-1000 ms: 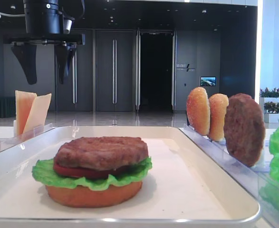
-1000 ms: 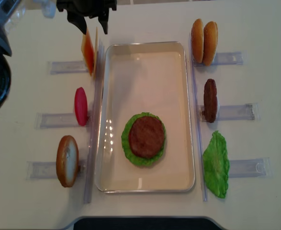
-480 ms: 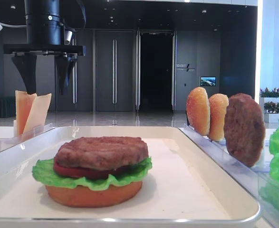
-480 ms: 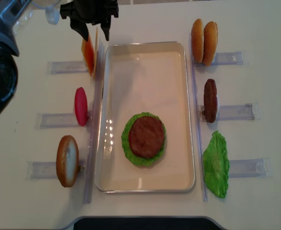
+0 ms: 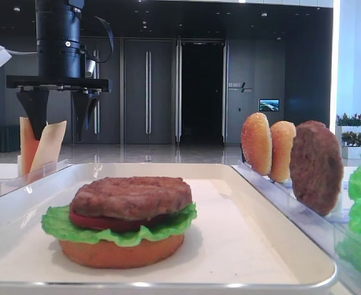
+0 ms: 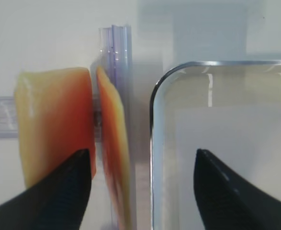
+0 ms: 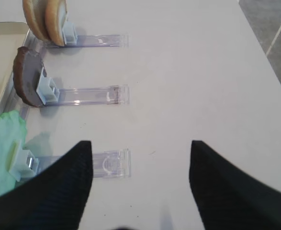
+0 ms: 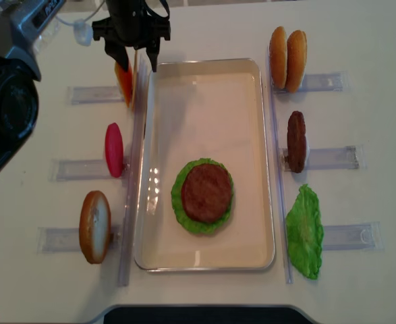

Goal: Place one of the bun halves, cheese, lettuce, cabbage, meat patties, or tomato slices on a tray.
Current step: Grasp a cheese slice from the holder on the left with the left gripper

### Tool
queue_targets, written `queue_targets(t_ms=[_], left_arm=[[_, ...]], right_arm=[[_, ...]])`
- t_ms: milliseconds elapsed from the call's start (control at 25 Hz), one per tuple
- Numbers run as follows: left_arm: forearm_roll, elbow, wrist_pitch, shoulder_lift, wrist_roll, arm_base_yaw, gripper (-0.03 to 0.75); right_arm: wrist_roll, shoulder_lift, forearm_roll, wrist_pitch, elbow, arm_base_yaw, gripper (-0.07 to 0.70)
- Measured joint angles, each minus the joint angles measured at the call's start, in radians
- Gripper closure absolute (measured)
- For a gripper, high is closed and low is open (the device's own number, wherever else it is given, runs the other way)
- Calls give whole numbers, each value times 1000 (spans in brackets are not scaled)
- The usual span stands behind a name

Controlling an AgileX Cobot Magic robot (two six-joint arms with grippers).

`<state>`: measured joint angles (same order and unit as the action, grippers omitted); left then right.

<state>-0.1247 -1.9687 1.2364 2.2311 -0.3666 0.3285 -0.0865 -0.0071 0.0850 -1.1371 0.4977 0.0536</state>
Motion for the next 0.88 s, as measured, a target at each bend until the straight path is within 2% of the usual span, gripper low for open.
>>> queue_targets(t_ms=[120,360,680,880], left_arm=[[0,0,-1,1,0,0,237],[0,0,-2,1,0,0,398],[0,0,-2,1,12,0,461],[5,0,-2,1,18,0,568]], right_arm=[[0,0,0,0,0,0,182],[0,0,0,0,0,0,182],[0,0,0,0,0,0,182],[0,0,0,0,0,0,182]])
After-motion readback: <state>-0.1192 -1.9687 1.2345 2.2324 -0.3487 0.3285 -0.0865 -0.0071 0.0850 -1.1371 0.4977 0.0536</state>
